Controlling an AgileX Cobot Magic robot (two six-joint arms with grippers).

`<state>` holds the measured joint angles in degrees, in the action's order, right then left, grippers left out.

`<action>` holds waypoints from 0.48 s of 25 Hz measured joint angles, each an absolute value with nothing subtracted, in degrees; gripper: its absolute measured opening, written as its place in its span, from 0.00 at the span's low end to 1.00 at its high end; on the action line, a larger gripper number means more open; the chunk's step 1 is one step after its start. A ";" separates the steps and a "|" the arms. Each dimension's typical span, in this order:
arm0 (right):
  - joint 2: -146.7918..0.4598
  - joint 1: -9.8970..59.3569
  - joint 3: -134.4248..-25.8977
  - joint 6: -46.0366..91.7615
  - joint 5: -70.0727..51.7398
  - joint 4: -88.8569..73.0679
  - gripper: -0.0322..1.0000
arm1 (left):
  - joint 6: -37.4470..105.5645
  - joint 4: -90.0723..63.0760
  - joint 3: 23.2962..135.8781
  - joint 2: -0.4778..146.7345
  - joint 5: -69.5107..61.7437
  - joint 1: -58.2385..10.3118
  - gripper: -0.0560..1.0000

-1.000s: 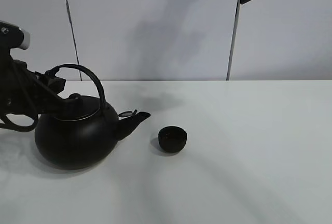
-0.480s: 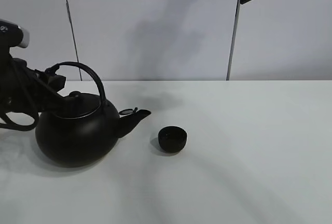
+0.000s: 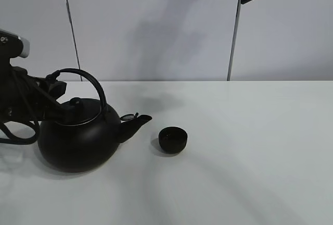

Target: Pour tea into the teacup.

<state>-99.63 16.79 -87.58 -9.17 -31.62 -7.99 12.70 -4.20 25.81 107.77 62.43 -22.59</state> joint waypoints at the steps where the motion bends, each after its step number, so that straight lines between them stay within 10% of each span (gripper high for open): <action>1: -99.63 16.79 -87.58 -9.17 -31.62 -7.99 0.67 | 12.65 -4.20 25.81 107.77 62.48 -22.59 0.15; 12: -99.63 16.79 -87.58 -9.17 -31.62 -7.99 0.67 | 9.97 -2.21 25.81 107.76 64.70 -22.59 0.25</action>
